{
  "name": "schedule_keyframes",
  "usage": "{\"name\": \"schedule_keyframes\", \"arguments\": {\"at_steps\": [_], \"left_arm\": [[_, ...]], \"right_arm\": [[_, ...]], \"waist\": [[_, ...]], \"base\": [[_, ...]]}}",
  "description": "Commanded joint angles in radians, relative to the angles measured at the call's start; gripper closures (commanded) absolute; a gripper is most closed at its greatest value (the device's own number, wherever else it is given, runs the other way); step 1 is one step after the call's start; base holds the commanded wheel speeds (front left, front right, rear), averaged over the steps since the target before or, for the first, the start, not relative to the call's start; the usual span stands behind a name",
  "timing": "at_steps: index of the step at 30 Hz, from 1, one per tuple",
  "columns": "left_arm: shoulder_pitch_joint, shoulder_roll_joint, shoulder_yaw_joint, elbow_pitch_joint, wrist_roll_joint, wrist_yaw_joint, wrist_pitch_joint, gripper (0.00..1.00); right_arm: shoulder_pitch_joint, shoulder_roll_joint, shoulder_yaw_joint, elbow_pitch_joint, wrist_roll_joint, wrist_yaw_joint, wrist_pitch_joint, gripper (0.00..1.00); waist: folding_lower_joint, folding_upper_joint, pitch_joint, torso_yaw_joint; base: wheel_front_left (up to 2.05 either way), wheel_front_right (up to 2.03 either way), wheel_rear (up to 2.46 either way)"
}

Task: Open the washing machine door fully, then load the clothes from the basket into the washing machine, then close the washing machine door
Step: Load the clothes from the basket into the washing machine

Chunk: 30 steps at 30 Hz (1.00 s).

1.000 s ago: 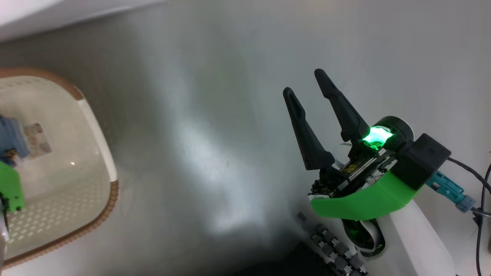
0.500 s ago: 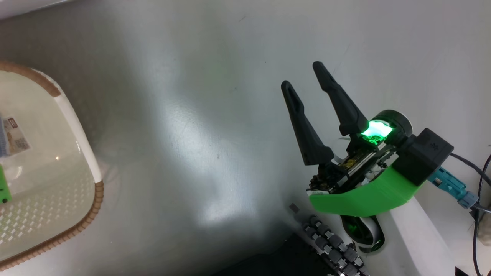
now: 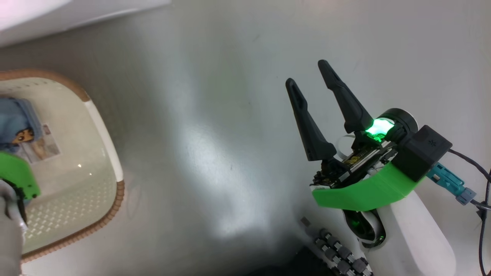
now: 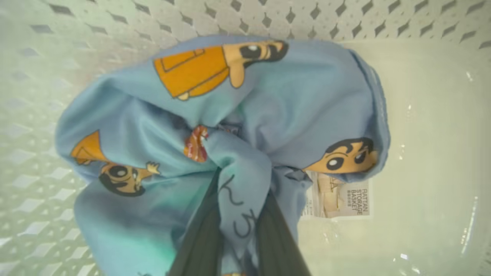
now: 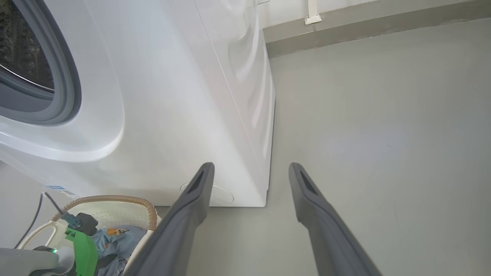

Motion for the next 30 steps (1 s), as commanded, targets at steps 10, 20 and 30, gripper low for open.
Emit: {"name": "schedule_keyframes", "arguments": {"at_steps": [10, 20, 30], "left_arm": [[0.115, -0.032, 0.049, -0.037, -0.046, -0.017, -0.127, 1.0], [0.288, -0.072, 0.13, -0.319, 0.0, 0.019, -0.141, 1.0], [0.533, -0.138, 0.251, -0.693, 0.118, 0.037, -0.142, 1.0]], "right_arm": [[0.099, 0.002, -0.026, 0.019, -0.065, 0.002, -0.005, 0.0], [0.185, 0.002, -0.08, 0.071, -0.13, 0.002, -0.005, 0.0], [0.273, 0.002, -0.121, 0.09, -0.157, 0.002, 0.028, 0.0]], "waist": [[0.0, -0.0001, -0.173, 0.093], [0.0, -0.0001, -0.365, 0.185], [0.0, -0.0001, -0.558, 0.253]], "base": [[0.0, 0.0, 0.0], [0.0, 0.0, 0.0], [0.0, 0.0, 0.0]]}}
